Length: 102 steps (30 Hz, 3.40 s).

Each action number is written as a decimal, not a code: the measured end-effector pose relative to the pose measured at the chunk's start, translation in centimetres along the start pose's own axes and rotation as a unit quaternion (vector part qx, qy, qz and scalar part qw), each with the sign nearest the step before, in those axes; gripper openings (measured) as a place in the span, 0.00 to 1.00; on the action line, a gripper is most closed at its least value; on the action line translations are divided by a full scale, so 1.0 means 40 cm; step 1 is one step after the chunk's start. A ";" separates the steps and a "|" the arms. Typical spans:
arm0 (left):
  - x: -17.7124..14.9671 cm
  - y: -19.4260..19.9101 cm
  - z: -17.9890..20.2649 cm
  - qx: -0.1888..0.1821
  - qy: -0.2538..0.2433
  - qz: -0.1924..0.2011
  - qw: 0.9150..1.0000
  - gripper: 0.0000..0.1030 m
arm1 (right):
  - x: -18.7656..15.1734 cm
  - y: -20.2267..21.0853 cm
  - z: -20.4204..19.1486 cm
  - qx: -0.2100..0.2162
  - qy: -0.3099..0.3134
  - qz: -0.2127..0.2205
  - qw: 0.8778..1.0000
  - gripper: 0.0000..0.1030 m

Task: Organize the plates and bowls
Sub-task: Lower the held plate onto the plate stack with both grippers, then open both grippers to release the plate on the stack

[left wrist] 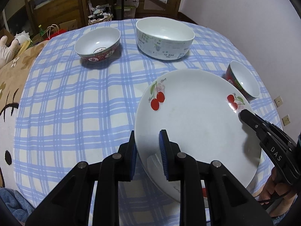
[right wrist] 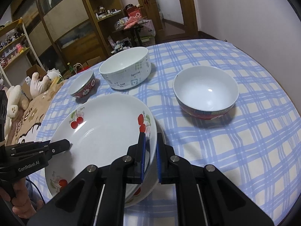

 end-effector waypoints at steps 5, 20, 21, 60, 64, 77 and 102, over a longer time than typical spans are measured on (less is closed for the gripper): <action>-0.010 -0.021 -0.003 0.008 -0.003 -0.011 1.000 0.22 | -0.010 -0.012 0.000 -0.004 0.005 -0.007 1.000 0.11; -0.031 -0.056 -0.012 0.023 -0.005 -0.033 0.999 0.21 | -0.031 -0.037 0.000 -0.016 0.015 -0.026 0.999 0.11; -0.032 -0.057 -0.011 0.022 -0.005 -0.034 0.999 0.21 | -0.033 -0.039 0.003 -0.015 0.012 -0.027 0.999 0.11; -0.021 -0.051 -0.034 0.037 0.014 -0.037 0.999 0.21 | -0.029 -0.037 0.002 -0.017 0.017 -0.021 0.999 0.14; -0.015 -0.043 -0.039 0.040 0.018 -0.031 0.999 0.21 | -0.032 -0.034 0.001 -0.019 0.020 -0.022 0.999 0.14; -0.013 -0.025 -0.045 0.043 0.019 -0.025 0.999 0.24 | -0.029 -0.012 0.022 -0.050 0.027 -0.013 0.998 0.21; 0.024 0.137 -0.088 0.074 0.022 0.051 0.996 0.55 | 0.018 0.109 0.019 -0.038 -0.006 0.060 0.997 0.87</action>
Point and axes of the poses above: each gripper's, at about its wrist camera, not at the fingertips, and y roughly against the way its jaws point, z to its right, x to its top, the point moved 9 cm from there along -y, roughly the way its jaws point
